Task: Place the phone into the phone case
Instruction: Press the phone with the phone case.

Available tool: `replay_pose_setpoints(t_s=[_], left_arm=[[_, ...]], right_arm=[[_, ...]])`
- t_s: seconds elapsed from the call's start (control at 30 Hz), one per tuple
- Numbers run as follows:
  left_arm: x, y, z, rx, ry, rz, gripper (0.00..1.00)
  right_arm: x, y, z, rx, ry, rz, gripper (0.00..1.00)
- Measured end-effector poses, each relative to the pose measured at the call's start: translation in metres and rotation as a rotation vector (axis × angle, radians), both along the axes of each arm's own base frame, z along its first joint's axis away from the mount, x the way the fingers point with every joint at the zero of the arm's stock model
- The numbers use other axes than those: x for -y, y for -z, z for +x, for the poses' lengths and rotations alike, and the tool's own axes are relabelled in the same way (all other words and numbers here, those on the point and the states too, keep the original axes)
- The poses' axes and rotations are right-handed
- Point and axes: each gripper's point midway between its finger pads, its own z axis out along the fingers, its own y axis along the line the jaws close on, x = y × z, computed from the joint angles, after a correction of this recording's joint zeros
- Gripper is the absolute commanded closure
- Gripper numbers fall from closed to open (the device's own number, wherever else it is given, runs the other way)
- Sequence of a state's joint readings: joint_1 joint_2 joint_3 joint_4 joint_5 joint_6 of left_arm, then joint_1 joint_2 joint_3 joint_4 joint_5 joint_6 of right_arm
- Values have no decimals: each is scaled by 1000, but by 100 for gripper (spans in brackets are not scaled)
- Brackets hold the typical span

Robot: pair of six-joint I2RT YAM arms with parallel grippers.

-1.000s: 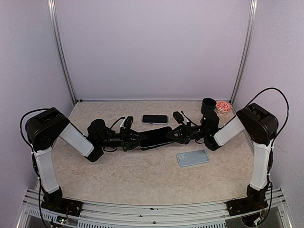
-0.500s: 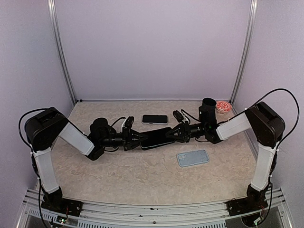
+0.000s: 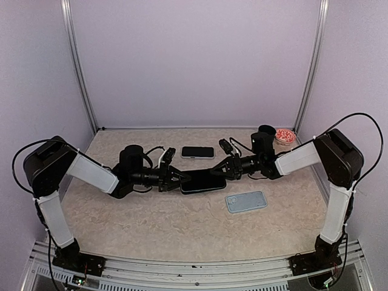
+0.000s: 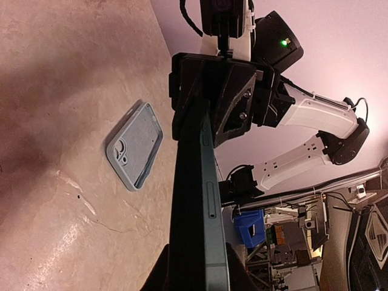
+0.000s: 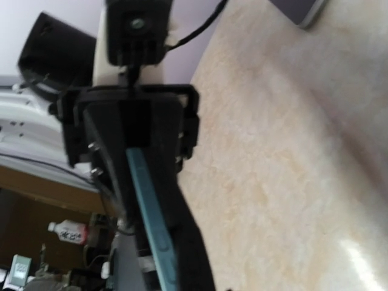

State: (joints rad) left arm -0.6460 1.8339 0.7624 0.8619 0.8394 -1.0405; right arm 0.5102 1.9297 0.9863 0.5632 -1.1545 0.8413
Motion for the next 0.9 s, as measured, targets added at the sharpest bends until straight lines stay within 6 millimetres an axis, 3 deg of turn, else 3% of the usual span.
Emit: replay_pose_setpoints(t_s=[0.2,0.33,0.63,0.9], left_arm=[[-4,-6,-1,35,19,-1,99],[-4,-8,-1,46,28,-1,87],[-8,-9,1,29,14,-18,54],[-17,-19,-6,15,-2,-99,50]], right_arm=[[-1,-9,-4,20,-34,37,93],[0,-12,-7,24,-41,52,100],[2,-21,-12,-5,-46,104,100],[4,-22,-13,-56,-46,144,100]])
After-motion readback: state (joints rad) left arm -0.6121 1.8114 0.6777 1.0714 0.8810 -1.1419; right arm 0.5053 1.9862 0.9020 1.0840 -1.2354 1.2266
